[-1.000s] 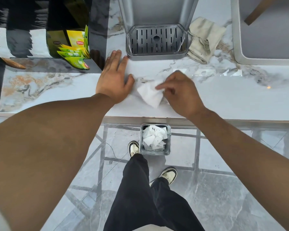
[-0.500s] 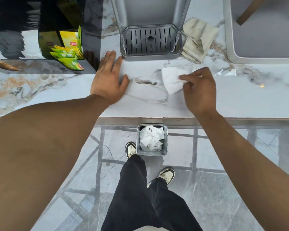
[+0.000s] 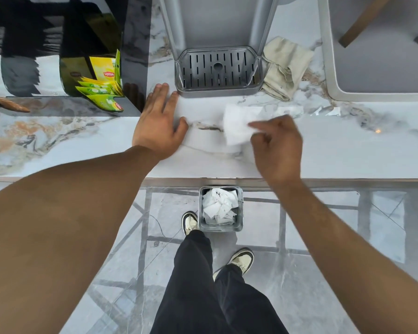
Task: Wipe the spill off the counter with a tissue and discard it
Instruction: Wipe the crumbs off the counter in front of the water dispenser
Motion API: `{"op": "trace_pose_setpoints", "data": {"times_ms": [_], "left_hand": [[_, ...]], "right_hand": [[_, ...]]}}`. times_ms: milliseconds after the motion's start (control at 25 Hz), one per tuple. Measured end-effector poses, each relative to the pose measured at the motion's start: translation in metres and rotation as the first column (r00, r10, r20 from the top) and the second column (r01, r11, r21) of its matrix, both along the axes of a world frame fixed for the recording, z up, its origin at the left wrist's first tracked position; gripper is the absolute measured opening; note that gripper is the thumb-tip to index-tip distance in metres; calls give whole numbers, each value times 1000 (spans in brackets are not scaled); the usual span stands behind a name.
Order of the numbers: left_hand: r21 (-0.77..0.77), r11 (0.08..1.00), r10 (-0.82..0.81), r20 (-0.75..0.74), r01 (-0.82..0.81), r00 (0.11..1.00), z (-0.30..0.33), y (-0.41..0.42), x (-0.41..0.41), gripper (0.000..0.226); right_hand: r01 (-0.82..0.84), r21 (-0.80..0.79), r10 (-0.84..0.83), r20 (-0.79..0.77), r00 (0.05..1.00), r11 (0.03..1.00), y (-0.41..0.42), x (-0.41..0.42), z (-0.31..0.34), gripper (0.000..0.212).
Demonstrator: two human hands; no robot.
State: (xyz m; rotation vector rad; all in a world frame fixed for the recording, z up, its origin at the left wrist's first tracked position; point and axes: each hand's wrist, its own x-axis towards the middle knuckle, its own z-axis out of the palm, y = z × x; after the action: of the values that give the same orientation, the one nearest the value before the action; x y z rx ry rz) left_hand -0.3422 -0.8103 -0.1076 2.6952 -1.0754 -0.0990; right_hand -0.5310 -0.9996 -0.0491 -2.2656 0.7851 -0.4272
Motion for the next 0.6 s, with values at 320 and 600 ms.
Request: {"op": "trace_pose_setpoints", "data": {"times_ms": [320,600], "left_hand": [[-12,1000,-2,3,2,1000,-1,0,1,67],[-7,1000,1,3,-1,1000,-1,0,1,67]], "right_hand": [[-201,-10,199,-115,973,980,-6,44,-20,35],[-472,117,479,-40,877,874,17,1,-17,27]]}}
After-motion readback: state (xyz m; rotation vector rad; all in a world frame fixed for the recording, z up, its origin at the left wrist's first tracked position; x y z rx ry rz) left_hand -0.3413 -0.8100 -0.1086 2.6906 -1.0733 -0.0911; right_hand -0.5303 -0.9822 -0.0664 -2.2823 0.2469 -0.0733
